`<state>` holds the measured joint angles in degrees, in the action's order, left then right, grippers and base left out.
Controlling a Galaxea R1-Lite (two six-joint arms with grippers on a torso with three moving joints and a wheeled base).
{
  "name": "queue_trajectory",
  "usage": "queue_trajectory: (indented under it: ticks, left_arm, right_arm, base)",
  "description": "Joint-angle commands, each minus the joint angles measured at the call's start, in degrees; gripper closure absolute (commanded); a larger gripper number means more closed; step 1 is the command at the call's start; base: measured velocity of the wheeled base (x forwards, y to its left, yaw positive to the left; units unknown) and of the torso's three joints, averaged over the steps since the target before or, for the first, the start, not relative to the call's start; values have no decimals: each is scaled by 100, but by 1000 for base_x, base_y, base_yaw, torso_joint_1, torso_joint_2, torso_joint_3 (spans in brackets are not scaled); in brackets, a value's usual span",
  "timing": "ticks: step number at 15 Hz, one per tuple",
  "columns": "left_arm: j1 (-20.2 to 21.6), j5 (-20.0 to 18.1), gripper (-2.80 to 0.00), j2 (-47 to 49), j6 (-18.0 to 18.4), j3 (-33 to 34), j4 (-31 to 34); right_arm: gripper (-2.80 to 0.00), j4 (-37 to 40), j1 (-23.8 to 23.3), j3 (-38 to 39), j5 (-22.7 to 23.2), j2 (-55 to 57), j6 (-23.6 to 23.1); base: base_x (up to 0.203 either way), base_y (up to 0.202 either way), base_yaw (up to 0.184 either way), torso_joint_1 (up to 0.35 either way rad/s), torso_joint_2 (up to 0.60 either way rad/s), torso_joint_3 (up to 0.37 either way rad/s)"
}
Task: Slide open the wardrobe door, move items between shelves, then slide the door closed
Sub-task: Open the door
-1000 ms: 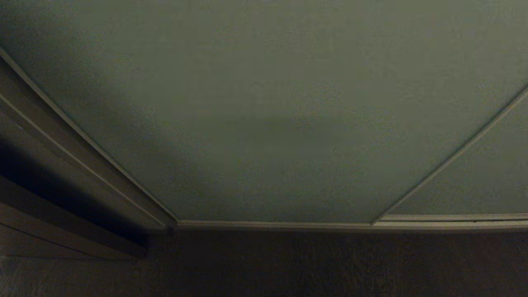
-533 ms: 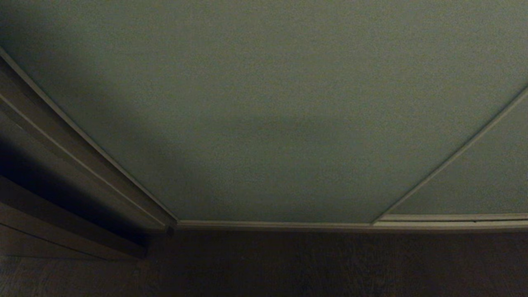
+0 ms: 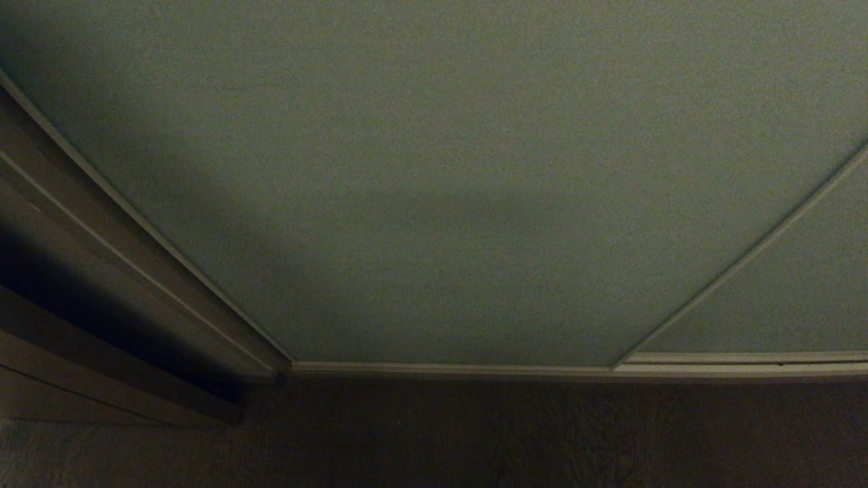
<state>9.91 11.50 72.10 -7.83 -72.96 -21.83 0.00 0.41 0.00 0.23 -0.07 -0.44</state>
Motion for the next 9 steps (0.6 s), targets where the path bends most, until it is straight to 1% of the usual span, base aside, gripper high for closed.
queue_trajectory:
  ticks: [1, 3, 5, 7, 9]
  left_arm:
    - [-9, -51, 0, -29, -8, 10, 78]
    - [-23, -142, 0, -47, -10, 19, 134]
    - [-75, -410, 0, -150, -17, 46, 146]
    - [-237, -509, 0, -277, -18, 49, 241]
    - [-490, -539, 0, -481, -9, 52, 475]
  right_arm:
    - [0, 0, 2, 0, 4, -10, 0]
    - [0, 0, 2, 0, 4, -10, 0]
    - [0, 0, 2, 0, 4, -10, 0]
    - [0, 0, 2, 0, 4, -10, 0]
    - [0, 0, 2, 0, 4, -10, 0]
  base:
    - [0, 0, 0, 0, 0, 0]
    - [0, 0, 0, 0, 0, 0]
    - [0, 0, 0, 0, 0, 0]
    - [0, 0, 0, 0, 0, 0]
    - [0, 0, 0, 0, 0, 0]
